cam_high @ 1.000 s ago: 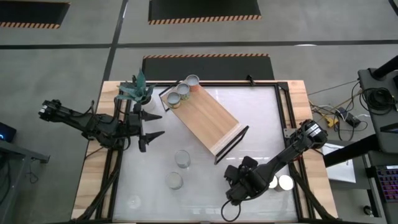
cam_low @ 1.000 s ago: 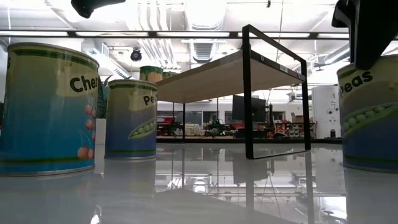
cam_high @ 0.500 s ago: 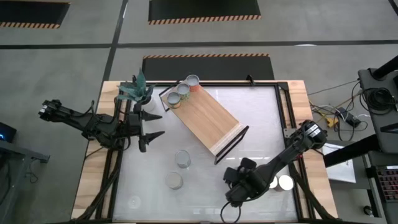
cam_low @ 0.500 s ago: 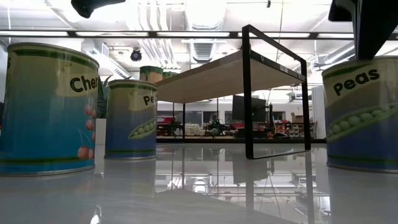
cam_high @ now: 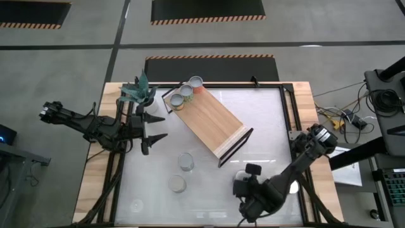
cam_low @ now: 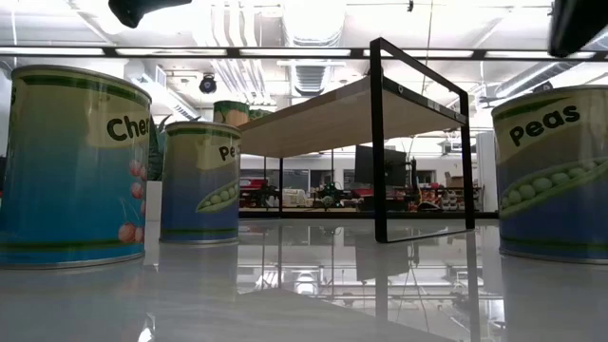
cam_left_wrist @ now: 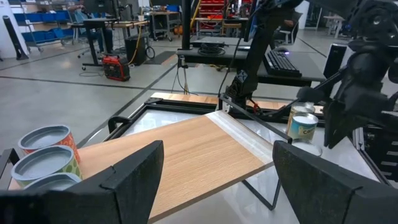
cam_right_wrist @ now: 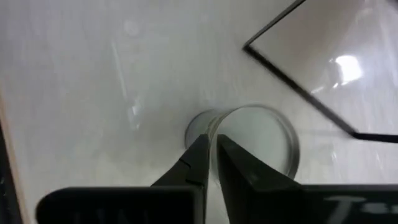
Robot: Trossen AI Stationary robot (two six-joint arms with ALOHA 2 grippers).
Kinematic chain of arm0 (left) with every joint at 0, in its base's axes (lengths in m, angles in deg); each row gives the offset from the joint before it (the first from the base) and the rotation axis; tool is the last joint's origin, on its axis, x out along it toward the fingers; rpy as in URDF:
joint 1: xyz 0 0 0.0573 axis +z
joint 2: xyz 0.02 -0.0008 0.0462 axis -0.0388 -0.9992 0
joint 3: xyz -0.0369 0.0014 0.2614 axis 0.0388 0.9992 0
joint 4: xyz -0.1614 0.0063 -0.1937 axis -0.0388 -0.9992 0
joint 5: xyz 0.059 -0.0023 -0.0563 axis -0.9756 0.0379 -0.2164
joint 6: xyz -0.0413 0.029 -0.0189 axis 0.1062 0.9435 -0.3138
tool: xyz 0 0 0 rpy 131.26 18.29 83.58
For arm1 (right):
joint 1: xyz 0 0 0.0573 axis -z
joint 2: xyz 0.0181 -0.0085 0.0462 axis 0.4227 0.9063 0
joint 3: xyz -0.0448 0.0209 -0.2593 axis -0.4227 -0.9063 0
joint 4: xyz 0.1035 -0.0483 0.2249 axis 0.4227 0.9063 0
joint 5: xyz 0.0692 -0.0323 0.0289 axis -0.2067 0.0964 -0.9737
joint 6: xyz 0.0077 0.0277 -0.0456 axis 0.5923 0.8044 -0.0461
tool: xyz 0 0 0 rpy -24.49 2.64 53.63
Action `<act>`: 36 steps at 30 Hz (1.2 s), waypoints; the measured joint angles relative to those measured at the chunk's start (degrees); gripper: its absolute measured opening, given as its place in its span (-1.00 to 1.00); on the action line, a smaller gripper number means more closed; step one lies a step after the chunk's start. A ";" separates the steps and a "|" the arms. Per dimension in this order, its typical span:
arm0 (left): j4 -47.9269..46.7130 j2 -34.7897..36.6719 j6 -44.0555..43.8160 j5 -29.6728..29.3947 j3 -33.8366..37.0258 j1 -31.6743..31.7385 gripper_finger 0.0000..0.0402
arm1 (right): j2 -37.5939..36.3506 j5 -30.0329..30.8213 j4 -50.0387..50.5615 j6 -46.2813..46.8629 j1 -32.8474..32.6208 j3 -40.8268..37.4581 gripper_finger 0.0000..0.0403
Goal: Pick and place cans onto a shelf
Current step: Put the canned peas on the shelf
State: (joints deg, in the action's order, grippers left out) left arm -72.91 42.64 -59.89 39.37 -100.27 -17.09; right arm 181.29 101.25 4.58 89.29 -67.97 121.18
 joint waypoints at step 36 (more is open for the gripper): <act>0.66 -0.90 -1.33 0.00 0.09 0.00 0.41 | -2.33 15.07 -25.72 -1.15 -3.90 -20.79 -0.95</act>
State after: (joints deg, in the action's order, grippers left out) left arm -72.25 41.74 -61.23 39.37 -100.18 -17.09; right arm 178.96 116.31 -21.14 88.15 -71.87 100.39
